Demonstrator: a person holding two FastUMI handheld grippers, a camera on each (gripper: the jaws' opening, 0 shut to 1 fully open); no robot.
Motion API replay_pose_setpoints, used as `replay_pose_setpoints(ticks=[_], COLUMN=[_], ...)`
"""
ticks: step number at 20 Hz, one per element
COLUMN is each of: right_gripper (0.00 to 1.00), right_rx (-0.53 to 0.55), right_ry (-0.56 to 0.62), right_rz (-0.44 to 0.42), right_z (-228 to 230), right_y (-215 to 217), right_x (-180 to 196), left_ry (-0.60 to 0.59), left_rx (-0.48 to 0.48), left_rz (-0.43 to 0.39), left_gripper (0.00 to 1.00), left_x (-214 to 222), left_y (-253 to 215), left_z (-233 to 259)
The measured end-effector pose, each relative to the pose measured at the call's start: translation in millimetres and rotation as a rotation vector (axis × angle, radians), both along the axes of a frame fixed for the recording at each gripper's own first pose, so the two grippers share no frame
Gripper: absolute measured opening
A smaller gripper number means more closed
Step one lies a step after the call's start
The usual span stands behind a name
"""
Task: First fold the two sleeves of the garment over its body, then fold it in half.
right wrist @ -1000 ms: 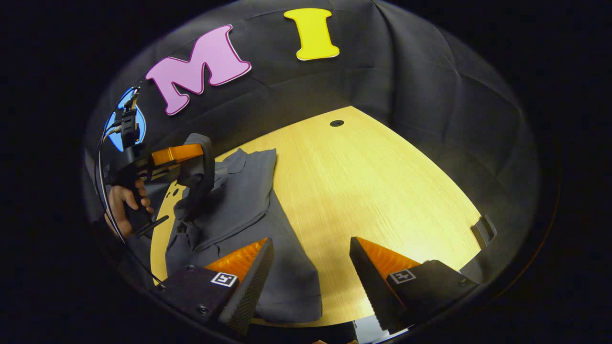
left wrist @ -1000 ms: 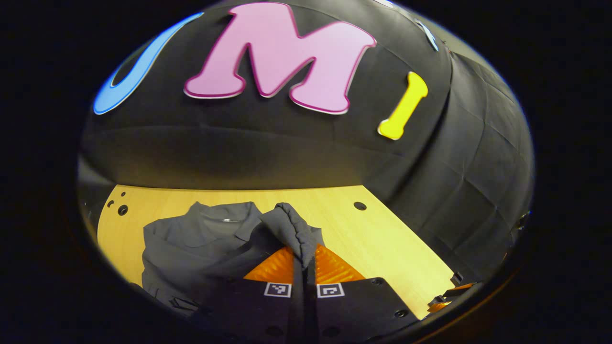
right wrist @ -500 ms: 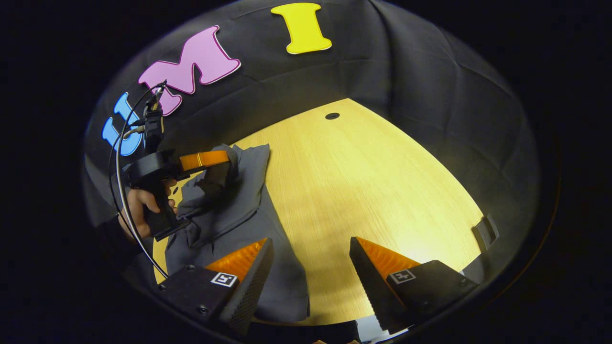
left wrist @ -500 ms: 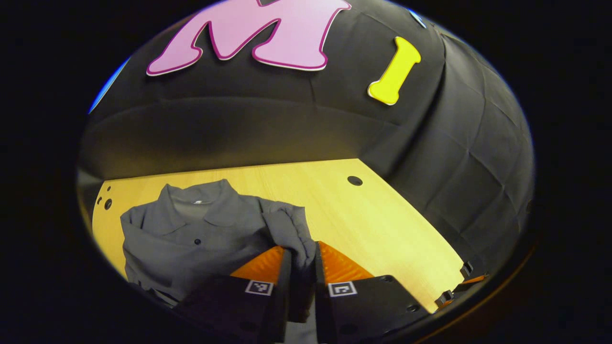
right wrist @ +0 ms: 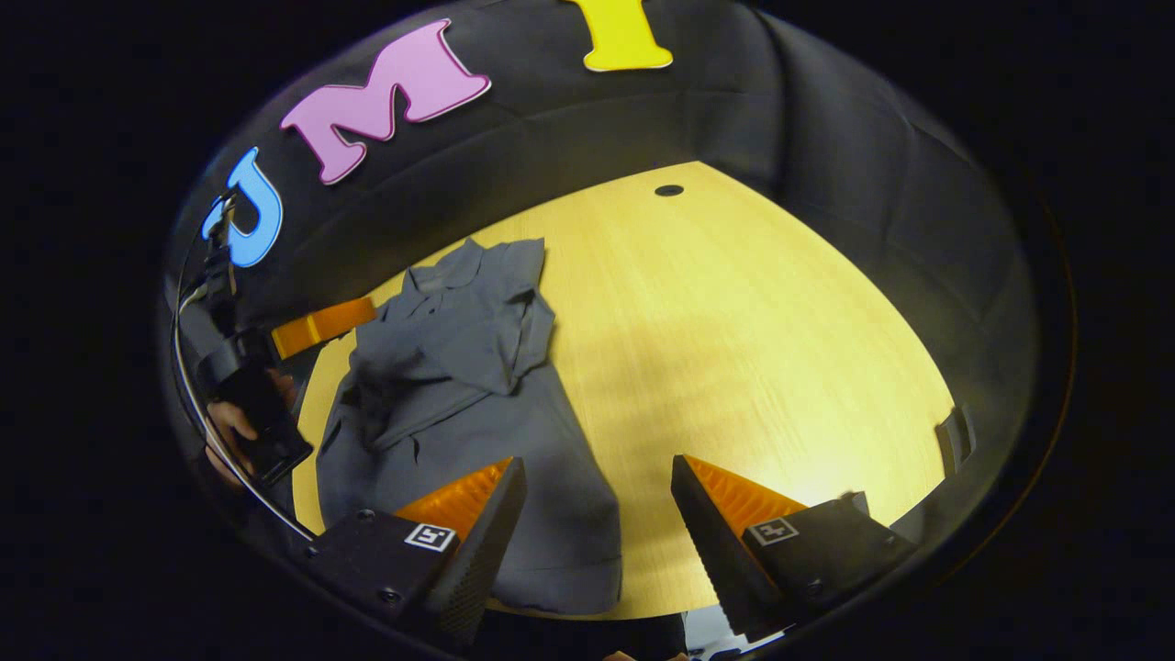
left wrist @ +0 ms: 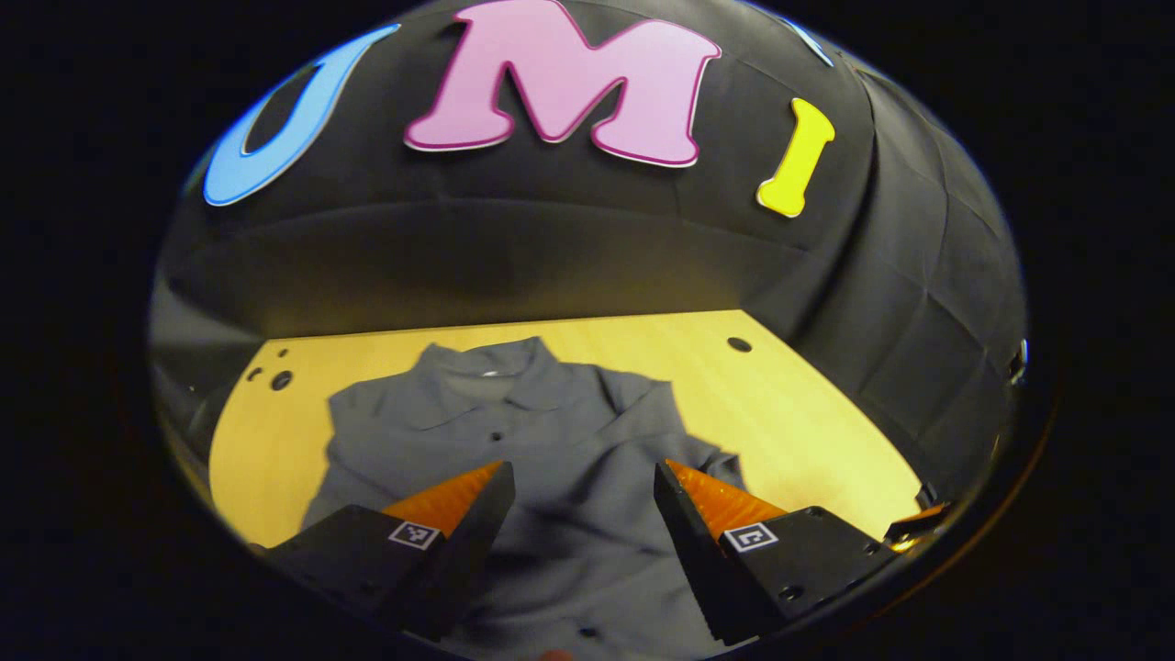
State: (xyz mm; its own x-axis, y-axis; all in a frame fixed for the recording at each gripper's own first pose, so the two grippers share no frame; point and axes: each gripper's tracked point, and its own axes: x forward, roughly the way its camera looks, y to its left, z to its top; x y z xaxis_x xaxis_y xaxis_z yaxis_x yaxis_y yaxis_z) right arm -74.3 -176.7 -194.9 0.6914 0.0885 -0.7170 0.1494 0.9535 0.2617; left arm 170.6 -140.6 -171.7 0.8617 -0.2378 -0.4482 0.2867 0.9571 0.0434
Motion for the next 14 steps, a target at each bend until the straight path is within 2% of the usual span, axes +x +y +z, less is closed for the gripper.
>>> replay_pose_setpoints(ticks=[3,8,11,14], right_gripper=[0.99,0.99,0.99,0.99], right_rx=[0.006,-0.012,-0.051,-0.038], right_ry=[0.073,0.171,0.214,0.237], right_rz=[0.021,0.008,0.013,-0.006], right_z=[-22,-53,-68,-78], right_y=[17,27,26,30], right_x=[-9,-28,-43,-53], left_ry=[0.025,0.114,0.157,0.207], left_rx=[0.037,0.069,0.088,0.110], left_rz=[0.076,0.219,0.284,0.334], left_gripper=[0.96,0.96,0.96,0.96], left_x=[-41,-108,-150,-185], left_y=[78,191,238,271], left_z=[-18,-61,-86,-113])
